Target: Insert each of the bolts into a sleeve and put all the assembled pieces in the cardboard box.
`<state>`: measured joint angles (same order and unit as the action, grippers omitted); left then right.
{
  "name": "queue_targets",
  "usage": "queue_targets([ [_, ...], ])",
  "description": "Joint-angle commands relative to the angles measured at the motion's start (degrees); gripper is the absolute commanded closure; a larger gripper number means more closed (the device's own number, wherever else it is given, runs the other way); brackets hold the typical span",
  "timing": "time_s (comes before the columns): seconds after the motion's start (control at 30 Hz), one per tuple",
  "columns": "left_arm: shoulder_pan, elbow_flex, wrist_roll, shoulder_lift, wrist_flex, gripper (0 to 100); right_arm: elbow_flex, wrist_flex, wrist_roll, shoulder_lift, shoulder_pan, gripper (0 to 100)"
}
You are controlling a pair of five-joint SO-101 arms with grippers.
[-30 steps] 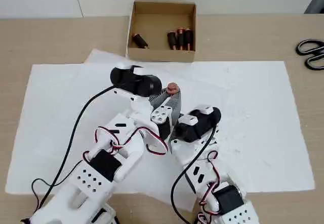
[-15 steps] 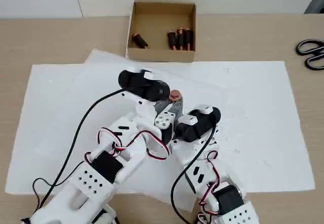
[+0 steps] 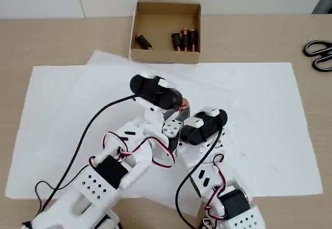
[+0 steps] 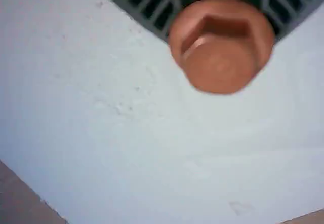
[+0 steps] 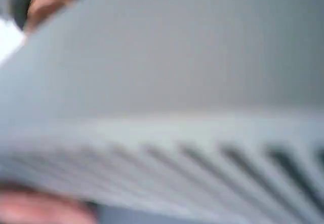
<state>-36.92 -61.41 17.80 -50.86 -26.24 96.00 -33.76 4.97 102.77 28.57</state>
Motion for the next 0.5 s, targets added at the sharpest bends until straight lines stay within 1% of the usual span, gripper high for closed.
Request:
queue_targets([
  [0.0,-1.67,0.31,-0.53,-1.32,-0.35,96,0.53,0.13,0.53,1.19,0.22,99.4],
  [0.1,-1.67,0.57,1.23,-1.32,-2.81,86,0.53,0.13,0.53,1.19,0.22,99.4],
  [0.17,-1.49,0.57,2.55,-1.32,-3.08,82,0.53,0.13,0.53,1.19,0.22,99.4],
  [0.47,-1.41,1.1,2.73,-1.41,-3.34,81,0.53,0.13,0.53,1.19,0.22,99.4],
])
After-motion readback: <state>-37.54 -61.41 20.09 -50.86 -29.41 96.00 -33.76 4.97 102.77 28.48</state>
